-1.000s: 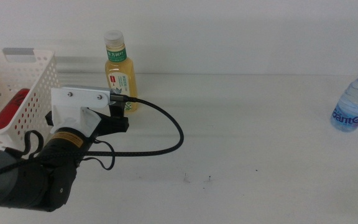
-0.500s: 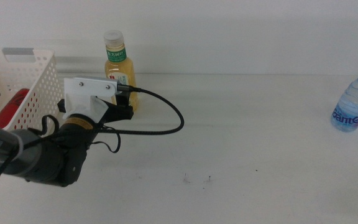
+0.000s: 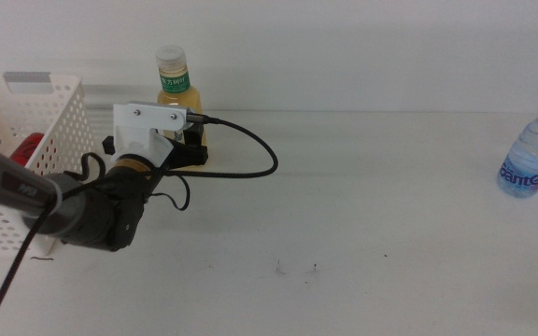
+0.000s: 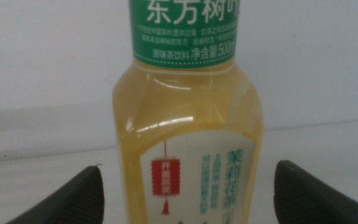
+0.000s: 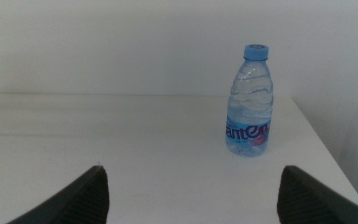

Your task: Use arms to grab the bottles and put them into the dustbin to the left of the table.

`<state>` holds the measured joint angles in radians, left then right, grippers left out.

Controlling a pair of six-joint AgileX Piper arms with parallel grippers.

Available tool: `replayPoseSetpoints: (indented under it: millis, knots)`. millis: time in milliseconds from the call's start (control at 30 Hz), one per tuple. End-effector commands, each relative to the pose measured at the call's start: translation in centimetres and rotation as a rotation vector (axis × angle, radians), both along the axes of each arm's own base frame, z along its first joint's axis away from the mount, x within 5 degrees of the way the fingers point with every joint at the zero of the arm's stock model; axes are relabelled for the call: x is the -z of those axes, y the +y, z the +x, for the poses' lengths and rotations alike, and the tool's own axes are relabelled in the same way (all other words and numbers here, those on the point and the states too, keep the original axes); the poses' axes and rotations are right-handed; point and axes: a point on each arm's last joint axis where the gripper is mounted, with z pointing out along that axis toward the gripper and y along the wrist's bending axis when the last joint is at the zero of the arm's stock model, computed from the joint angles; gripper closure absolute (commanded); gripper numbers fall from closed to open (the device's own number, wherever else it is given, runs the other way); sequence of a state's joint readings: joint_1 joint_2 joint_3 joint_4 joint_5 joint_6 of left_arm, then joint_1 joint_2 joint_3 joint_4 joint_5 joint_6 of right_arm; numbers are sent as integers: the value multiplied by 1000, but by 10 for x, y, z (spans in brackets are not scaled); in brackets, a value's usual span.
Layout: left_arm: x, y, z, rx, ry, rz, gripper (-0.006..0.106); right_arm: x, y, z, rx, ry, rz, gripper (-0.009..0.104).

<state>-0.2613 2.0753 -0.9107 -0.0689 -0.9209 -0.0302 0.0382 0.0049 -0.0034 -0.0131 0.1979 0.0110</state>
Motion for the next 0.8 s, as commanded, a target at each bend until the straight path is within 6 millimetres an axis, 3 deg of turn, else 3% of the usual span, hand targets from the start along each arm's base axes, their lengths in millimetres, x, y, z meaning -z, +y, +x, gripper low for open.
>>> replayPoseSetpoints:
  millis: [0,767]
  knots:
    - [0,-2,8,-1,-6,-14,7,0,0,0,-1,-12,-12,2]
    - [22,5,53,-33,-9,-2,7,0,0,0,-1,-12,-12,2]
